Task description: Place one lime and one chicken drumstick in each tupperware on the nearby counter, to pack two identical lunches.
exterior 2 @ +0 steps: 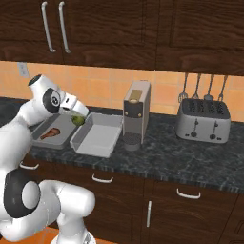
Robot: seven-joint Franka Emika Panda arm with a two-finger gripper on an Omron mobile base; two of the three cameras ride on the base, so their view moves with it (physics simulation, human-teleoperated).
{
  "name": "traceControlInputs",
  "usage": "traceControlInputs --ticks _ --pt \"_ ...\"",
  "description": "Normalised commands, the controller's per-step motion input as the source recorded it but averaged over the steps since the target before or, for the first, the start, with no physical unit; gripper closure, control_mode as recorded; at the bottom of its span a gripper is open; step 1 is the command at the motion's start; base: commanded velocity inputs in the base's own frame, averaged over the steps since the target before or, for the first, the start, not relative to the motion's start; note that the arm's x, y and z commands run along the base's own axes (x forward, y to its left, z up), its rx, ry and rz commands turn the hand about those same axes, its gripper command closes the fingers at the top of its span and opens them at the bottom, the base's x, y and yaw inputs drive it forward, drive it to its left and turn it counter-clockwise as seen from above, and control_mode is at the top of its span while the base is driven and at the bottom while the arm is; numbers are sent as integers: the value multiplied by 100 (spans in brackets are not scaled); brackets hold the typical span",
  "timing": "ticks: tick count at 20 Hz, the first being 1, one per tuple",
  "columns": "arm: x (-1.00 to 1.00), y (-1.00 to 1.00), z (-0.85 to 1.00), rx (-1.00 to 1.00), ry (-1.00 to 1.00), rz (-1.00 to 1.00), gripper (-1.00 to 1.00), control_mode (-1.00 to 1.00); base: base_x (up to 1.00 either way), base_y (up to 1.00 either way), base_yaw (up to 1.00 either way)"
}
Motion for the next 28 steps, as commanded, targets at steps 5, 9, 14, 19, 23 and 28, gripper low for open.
traceControlInputs --ticks 5,9,14,19,23,28 --pt "88 -3 -89 -10 3 -2 100 -100 0 0 0" --pt "95 -14 -92 0 12 -1 100 -100 0 0 0" --pt "84 -13 -76 0 10 0 100 -100 0 0 0" --pt "61 0 -56 0 1 0 100 -100 0 0 0" --pt "38 -2 -50 6 0 0 -100 -100 0 0 0" --pt "-39 -14 9 9 -13 1 -100 -100 0 0 0"
